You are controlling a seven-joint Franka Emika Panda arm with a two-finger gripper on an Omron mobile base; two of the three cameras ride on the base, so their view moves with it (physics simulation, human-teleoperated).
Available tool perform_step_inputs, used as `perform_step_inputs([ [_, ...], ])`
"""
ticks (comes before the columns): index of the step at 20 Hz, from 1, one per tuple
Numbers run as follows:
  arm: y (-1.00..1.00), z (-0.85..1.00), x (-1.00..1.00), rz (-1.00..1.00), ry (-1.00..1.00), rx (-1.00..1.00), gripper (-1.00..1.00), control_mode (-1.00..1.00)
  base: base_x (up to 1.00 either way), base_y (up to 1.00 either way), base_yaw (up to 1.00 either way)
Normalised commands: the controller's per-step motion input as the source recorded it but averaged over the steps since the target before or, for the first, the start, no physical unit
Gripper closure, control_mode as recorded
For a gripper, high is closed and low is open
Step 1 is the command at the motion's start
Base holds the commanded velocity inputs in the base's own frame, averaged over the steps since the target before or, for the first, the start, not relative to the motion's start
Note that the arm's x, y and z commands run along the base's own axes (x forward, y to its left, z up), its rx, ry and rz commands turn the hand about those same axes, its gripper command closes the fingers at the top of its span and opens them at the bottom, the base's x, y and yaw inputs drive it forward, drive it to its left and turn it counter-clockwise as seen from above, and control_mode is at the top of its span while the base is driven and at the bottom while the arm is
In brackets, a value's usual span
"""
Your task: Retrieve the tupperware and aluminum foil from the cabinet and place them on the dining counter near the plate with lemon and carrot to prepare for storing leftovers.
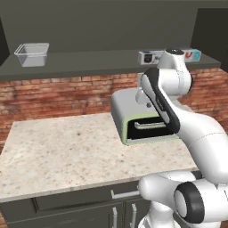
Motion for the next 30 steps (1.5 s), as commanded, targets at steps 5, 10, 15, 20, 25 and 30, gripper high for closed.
perform_step_inputs([
  [5, 0.00, 0.02, -0.11, 0.00, -0.13, -0.01, -1.00, -1.00, 0.00, 0.00, 0.00],
  [10, 0.01, 0.37, -0.19, 0.00, -0.35, -0.05, -1.00, -1.00, 0.00, 0.00, 0.00],
  [15, 0.03, 0.64, 0.00, -0.04, -0.43, 0.00, -1.00, -1.00, 0.00, 0.00, 0.00],
  [20, 0.26, 0.75, 0.04, -0.17, -0.27, 0.00, -1.00, -1.00, 0.00, 0.00, 0.00],
  [25, 0.31, 0.63, 0.20, -0.23, -0.09, 0.00, -1.00, -1.00, 0.00, 0.00, 0.00],
  [30, 0.13, 0.34, 0.36, -0.26, 0.00, 0.00, -1.00, -1.00, 0.00, 0.00, 0.00],
])
